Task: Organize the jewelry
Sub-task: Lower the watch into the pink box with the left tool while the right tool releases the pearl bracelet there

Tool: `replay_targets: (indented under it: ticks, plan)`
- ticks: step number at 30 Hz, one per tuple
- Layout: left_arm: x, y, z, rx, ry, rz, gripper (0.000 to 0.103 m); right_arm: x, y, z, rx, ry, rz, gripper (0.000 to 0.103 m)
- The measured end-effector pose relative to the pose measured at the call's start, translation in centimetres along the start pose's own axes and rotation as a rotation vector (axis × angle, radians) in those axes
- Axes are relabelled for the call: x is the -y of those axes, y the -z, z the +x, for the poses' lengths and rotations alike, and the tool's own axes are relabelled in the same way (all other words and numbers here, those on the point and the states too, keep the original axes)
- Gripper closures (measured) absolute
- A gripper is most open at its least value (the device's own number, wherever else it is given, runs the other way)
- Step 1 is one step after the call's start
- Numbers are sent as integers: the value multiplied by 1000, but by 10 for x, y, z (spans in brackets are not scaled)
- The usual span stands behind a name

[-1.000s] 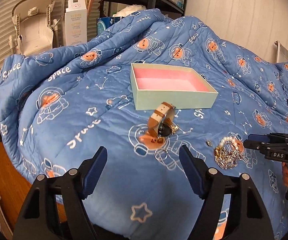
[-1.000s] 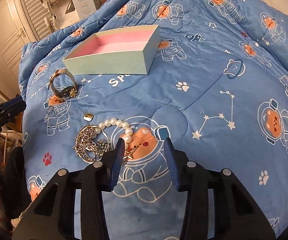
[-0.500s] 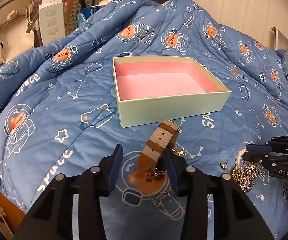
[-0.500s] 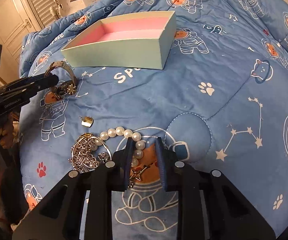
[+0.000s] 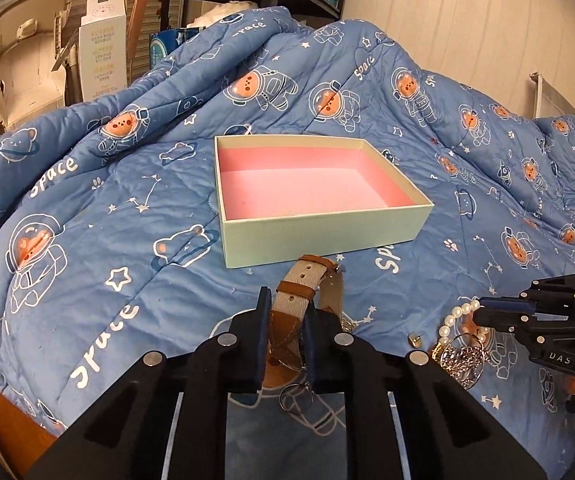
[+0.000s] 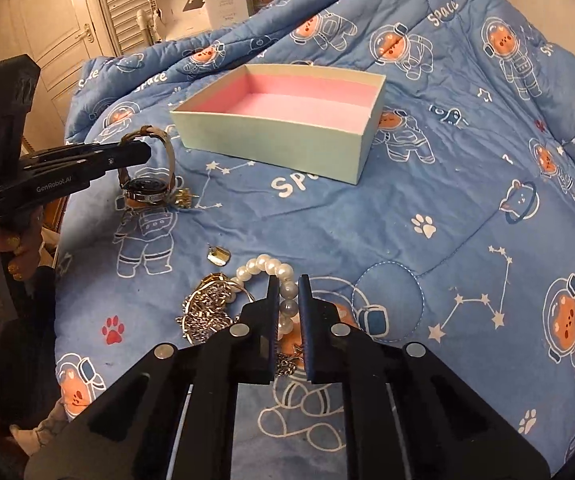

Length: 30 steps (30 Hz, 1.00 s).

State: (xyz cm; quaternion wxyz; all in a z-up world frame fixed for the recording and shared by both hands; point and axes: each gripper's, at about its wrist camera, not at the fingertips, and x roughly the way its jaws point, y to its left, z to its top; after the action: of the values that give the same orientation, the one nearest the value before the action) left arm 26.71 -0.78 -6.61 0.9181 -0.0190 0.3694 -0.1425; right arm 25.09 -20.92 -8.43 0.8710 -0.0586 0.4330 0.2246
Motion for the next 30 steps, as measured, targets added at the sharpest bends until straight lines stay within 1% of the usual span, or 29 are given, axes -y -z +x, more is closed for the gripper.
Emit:
replay_targets:
  ticks: [7, 14, 18, 22, 27, 30]
  plan:
    - [7, -6, -19, 30, 24, 10, 89, -19, -14, -24, 71, 1, -77, 93]
    - [14, -14, -34, 50, 45, 32, 89, -22, -32, -42, 120, -8, -106, 93]
    - [16, -20, -36, 55, 46, 44, 89, -21, -47, -51, 146, -25, -95, 93]
    - [15, -33, -34, 56, 59, 37, 89, -16, -71, -56, 177, -64, -63, 93]
    - [16, -60, -28, 81, 46, 55, 89, -13, -112, -54, 233, -66, -57, 93]
    - [16, -76, -18, 81, 40, 66, 89, -7, -138, -45, 255, -55, -25, 93]
